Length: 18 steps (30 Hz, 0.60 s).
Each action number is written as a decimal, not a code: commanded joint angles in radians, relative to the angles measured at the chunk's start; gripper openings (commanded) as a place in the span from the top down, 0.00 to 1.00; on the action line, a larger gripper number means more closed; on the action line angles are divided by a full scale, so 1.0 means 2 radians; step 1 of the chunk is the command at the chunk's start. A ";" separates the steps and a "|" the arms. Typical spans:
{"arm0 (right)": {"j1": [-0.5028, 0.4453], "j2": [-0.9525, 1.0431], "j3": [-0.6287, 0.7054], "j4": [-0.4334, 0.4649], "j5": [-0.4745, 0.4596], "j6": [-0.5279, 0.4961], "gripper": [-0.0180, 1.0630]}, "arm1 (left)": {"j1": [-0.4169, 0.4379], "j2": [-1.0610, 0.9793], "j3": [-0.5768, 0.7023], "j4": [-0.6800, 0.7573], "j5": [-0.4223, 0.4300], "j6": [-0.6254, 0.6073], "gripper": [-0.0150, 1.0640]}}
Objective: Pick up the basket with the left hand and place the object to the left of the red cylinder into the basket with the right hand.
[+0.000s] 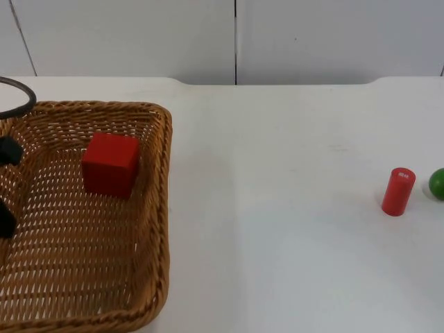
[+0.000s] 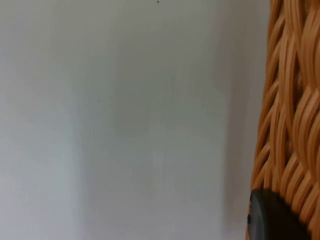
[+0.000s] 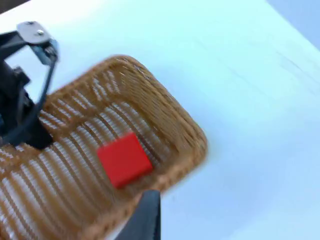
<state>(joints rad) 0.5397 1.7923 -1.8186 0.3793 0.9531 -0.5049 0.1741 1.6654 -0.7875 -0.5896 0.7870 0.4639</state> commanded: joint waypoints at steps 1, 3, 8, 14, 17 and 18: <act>-0.012 -0.044 0.050 0.002 -0.021 -0.001 0.18 | 0.001 -0.005 0.002 -0.019 0.002 0.002 0.99; -0.025 -0.102 0.118 -0.005 -0.051 0.014 0.18 | 0.001 -0.005 0.002 -0.020 0.002 0.002 0.99; -0.054 -0.220 0.264 -0.012 -0.099 0.037 0.18 | 0.001 -0.005 0.002 -0.021 0.002 0.002 0.99; -0.057 -0.335 0.386 -0.095 -0.141 0.120 0.18 | 0.001 -0.005 0.002 -0.021 0.001 0.002 0.99; -0.057 -0.367 0.413 -0.136 -0.145 0.154 0.18 | 0.001 -0.005 0.002 -0.021 -0.003 0.002 0.99; -0.057 -0.381 0.425 -0.158 -0.143 0.173 0.18 | 0.001 -0.005 0.002 -0.024 -0.004 0.002 0.99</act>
<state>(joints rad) 0.4333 1.0838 -1.0095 0.1432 0.6865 -0.2300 0.1741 1.6654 -0.7875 -0.5974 0.7830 0.4636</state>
